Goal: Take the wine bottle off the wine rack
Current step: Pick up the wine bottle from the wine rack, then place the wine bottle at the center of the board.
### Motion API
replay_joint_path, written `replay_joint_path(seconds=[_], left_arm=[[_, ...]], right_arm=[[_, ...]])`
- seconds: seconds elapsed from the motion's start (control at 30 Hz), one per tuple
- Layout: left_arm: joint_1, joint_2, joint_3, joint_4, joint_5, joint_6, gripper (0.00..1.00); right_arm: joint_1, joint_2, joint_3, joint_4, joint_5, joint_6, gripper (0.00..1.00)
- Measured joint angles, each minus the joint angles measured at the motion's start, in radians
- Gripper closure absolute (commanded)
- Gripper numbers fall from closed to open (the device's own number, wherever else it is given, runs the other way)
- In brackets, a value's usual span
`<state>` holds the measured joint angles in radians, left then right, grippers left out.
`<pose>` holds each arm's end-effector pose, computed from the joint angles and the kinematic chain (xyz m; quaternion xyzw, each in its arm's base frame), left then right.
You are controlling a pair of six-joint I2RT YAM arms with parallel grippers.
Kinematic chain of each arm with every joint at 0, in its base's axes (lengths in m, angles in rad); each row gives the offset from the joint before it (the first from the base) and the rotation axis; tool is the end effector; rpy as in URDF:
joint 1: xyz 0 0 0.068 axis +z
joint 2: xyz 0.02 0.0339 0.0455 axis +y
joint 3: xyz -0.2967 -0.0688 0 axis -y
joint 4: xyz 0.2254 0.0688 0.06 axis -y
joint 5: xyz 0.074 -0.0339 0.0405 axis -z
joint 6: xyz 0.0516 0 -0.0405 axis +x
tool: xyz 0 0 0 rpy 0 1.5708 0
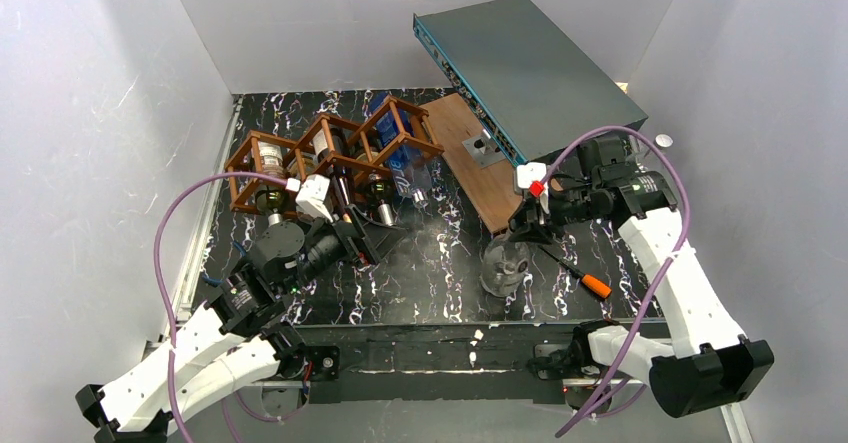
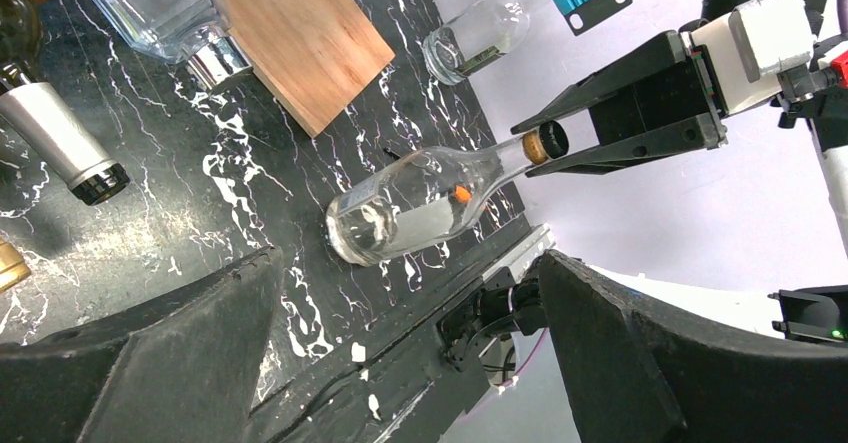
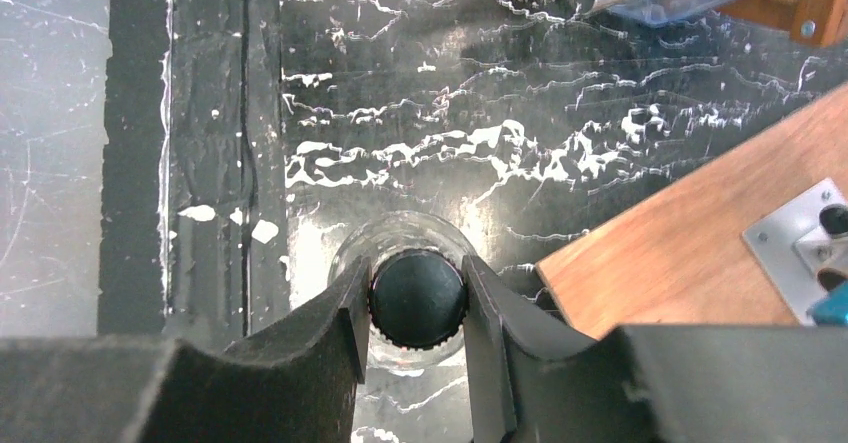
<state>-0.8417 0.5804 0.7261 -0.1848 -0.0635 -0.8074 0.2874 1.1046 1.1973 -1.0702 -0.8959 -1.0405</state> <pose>0.0768 -0.0810 0.3634 -0.0096 0.7207 -0.4931 0.4871 0.1467 0.0854 0.3711 -0.6309 0.6008 0.2883 0.3973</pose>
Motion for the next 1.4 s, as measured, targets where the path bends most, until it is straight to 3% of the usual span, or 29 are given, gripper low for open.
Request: replay_joint_path(seconds=[0.43,1.4], left_arm=[[0.000,-0.032,0.000,-0.012,-0.001,0.003,0.02],[0.000,-0.134,0.000,-0.085,-0.028,0.016,0.02]], right_arm=[[-0.129,-0.039,0.080,-0.134,0.101,0.059,0.99],[-0.267,-0.059,0.181,-0.179,0.391,0.181,0.99]])
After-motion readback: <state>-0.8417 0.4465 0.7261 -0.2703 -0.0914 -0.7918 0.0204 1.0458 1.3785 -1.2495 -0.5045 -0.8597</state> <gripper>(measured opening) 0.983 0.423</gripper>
